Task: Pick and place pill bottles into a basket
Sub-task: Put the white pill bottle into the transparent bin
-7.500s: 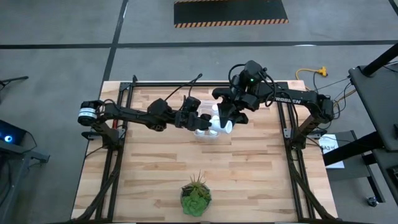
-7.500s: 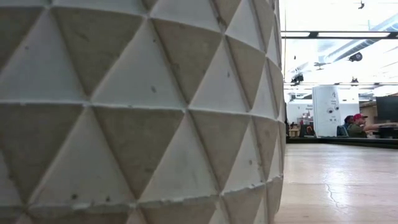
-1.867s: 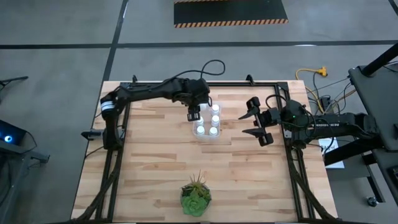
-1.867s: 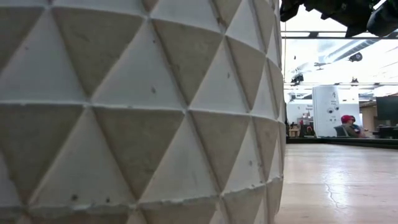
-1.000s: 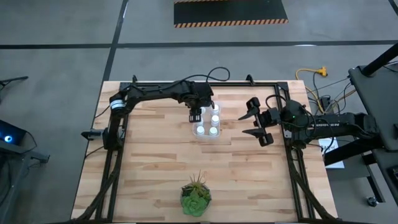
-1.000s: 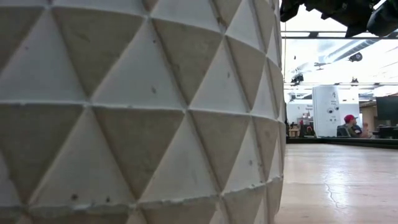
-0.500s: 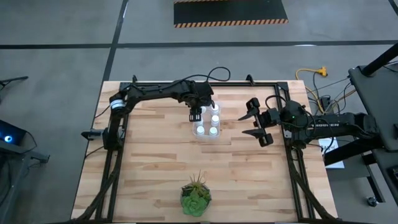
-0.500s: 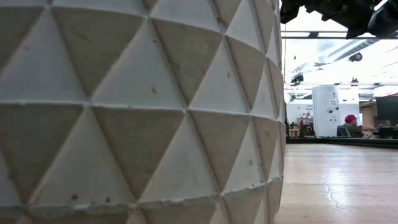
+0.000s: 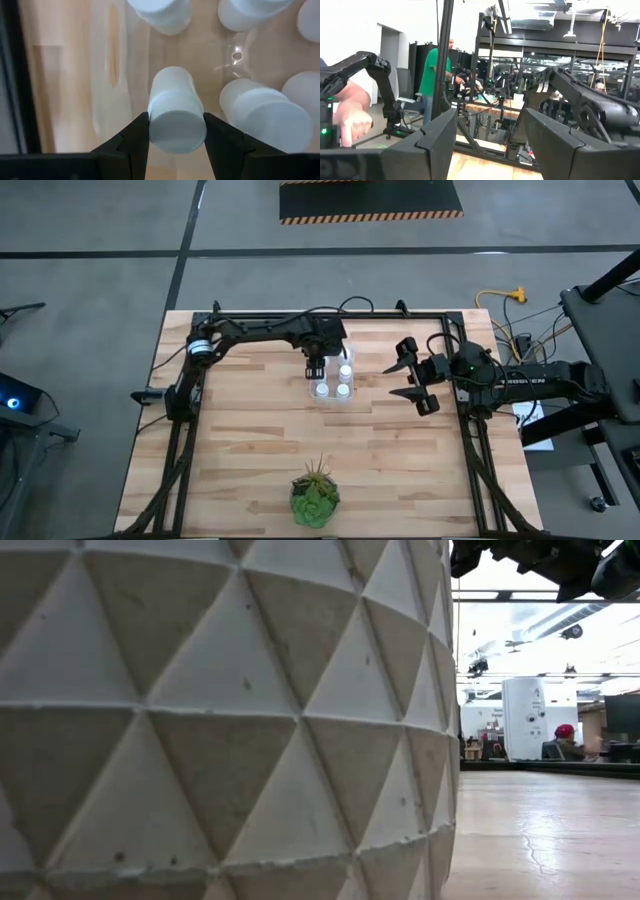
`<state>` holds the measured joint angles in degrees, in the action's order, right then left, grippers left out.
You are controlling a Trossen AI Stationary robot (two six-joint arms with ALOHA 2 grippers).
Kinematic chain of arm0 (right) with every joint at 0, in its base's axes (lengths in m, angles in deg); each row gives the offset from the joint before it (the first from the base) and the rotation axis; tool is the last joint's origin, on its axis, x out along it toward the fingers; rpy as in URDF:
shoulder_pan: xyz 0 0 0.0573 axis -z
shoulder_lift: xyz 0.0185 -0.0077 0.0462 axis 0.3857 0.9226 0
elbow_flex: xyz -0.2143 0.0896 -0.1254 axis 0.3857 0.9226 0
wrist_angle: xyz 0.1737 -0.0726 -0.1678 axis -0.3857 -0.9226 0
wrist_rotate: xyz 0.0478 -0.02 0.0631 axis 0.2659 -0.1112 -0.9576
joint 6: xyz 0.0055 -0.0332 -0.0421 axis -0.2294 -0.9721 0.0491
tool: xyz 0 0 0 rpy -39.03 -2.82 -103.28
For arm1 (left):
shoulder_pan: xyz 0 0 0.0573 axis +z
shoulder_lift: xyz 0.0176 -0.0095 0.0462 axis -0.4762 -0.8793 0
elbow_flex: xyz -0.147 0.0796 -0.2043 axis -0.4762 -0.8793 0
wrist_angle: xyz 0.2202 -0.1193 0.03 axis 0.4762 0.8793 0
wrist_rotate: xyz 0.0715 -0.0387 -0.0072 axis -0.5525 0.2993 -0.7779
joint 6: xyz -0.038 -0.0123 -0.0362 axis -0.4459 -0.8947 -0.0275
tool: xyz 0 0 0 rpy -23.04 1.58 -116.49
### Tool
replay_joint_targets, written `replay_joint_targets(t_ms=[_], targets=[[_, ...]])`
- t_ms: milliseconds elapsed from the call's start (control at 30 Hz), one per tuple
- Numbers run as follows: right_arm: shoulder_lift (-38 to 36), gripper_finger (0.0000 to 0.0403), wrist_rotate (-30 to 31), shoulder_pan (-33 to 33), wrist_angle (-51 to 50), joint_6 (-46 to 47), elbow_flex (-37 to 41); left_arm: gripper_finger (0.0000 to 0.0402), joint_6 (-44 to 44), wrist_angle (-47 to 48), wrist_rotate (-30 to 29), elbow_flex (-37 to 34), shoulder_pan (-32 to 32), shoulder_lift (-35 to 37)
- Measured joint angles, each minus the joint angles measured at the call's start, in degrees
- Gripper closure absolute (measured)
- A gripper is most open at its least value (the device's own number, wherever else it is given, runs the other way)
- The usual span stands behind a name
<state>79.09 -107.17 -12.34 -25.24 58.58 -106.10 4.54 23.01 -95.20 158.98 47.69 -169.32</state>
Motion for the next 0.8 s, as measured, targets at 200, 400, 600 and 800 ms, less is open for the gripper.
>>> replay_joint_targets(t_ms=[200,400,600,800], targets=[[0.0,0.0184,0.0,0.0,0.0,0.0,0.0,0.0257,1.0,0.1,-0.1,0.1,0.0,-0.9],[0.0,0.0184,0.0,0.0,-0.2,-0.3,0.1,0.0257,1.0,1.0,-0.1,1.3,0.0,-0.9],[0.0,0.0184,0.0,0.0,-0.1,-0.4,0.4,0.0257,1.0,1.7,-0.2,2.1,0.0,-1.0],[0.0,0.0184,0.0,0.0,-0.1,-0.3,0.8,0.0257,1.0,2.5,-0.5,2.2,0.0,-1.2]])
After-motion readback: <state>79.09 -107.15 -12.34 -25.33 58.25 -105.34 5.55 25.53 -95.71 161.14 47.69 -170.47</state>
